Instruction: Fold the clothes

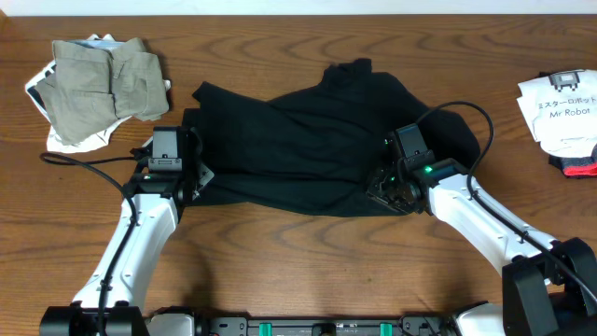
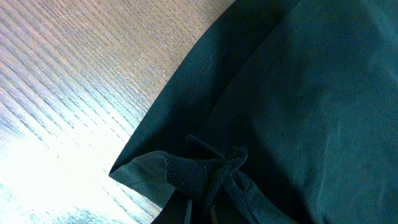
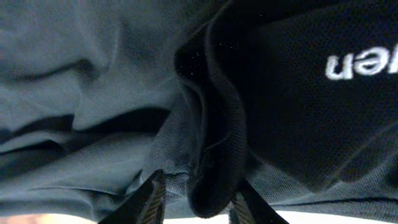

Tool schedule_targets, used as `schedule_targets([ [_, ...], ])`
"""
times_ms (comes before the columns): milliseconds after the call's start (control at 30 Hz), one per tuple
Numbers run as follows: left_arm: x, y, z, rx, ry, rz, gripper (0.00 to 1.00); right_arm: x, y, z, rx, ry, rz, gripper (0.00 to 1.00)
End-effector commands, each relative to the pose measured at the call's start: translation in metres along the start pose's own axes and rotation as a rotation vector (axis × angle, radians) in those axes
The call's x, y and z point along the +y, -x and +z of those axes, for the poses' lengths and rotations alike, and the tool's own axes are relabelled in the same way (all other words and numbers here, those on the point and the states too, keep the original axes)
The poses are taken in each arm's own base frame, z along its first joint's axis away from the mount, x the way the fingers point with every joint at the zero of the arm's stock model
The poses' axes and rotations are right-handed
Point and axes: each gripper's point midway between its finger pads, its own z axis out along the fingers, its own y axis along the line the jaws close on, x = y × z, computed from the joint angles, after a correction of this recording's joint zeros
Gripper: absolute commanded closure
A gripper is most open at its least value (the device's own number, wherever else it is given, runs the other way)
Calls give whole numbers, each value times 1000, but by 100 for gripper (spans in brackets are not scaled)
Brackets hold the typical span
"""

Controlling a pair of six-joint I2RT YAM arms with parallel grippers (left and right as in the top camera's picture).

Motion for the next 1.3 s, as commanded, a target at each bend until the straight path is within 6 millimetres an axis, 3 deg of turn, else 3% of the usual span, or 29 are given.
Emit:
schedule_targets([
  [0, 0, 8, -2, -27, 16, 16, 92, -2, 0, 3, -9, -15, 6, 76],
  [100, 0, 8, -2, -27, 16, 16, 92, -3, 1, 3, -16, -21, 6, 85],
  [167, 0, 8, -2, -27, 15, 16, 92, -4, 2, 3, -21, -25, 6, 98],
  [433, -1, 9, -4, -35, 8, 15, 94, -5, 14, 2, -67, -28, 30, 99],
  [733, -8, 18, -20, -83, -40, 5, 94, -1, 46, -11, -125, 24, 87, 99],
  [1033, -19, 29, -22, -128, -85, -3, 94, 1, 69, -17, -188, 68, 124, 98],
  [1267, -26, 35, -11, -142, -99, -6, 94, 19, 91, -24, -278, 145, 102, 99],
])
